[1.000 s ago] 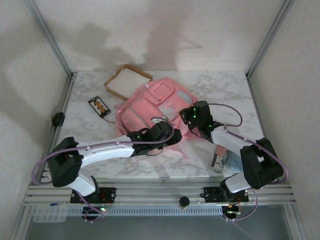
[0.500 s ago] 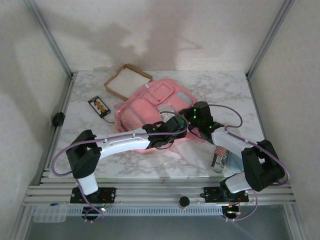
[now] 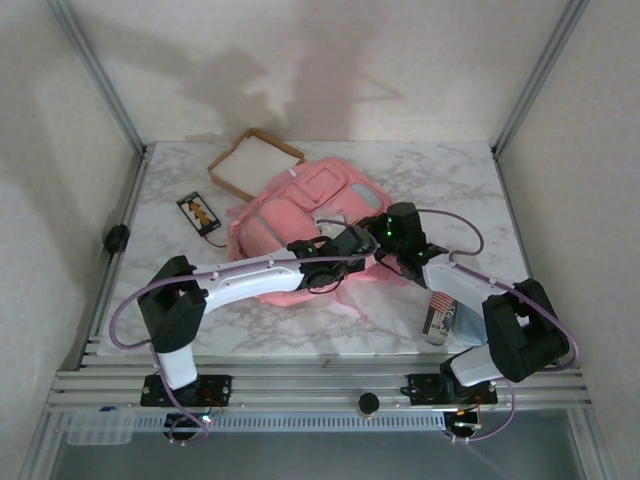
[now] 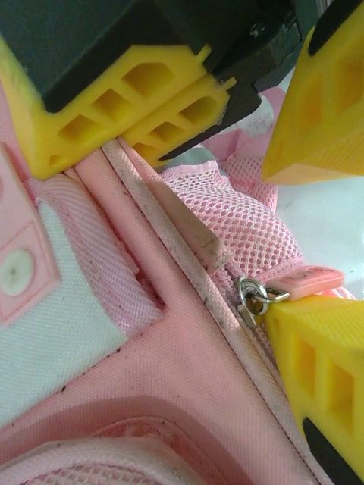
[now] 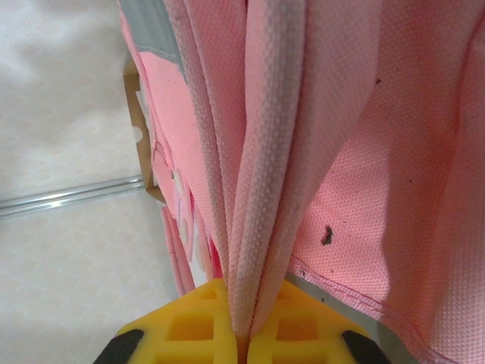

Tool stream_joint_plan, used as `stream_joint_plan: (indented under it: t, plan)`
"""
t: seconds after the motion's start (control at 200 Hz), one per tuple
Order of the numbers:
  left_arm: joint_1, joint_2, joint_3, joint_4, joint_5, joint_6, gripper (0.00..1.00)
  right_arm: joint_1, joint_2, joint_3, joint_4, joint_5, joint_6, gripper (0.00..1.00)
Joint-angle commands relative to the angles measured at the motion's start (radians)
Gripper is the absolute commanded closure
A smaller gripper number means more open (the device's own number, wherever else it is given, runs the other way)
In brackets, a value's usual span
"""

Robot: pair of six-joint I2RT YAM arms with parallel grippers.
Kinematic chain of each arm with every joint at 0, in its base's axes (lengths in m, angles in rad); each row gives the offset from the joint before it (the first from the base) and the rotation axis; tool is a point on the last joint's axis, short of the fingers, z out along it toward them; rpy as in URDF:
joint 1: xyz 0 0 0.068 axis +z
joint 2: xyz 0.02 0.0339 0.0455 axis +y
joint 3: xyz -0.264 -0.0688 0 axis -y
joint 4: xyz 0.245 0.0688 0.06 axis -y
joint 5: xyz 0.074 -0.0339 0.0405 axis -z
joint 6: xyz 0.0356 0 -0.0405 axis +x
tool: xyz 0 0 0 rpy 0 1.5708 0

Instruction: Pack the student bag

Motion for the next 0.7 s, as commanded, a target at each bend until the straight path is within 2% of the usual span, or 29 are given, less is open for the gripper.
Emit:
stream_joint_plan:
  t: [0.0, 0.14, 0.275, 0.386, 0.531, 0.696]
  plan:
    - [0.012, 0.028, 0.045, -0.102, -0.069, -0.095, 0.57, 0.020, -0.005, 0.044, 0.107, -0.102, 0.036, 1.00]
    - [0.011, 0.081, 0.138, -0.207, -0.142, -0.137, 0.58, 0.022, -0.008, 0.040, 0.119, -0.101, 0.047, 1.00]
    - [0.005, 0.050, 0.066, -0.158, -0.144, -0.191, 0.66, 0.022, -0.007, 0.045, 0.121, -0.108, 0.048, 1.00]
    - [0.000, 0.044, 0.042, -0.188, -0.165, -0.240, 0.72, 0.022, -0.008, 0.049, 0.121, -0.108, 0.045, 1.00]
    - [0.004, 0.015, -0.041, -0.015, -0.091, -0.260, 0.76, 0.023, -0.007, 0.045, 0.129, -0.105, 0.047, 1.00]
    - [0.014, 0.028, -0.017, -0.012, -0.138, -0.291, 0.78, 0.027, -0.005, 0.043, 0.135, -0.107, 0.053, 1.00]
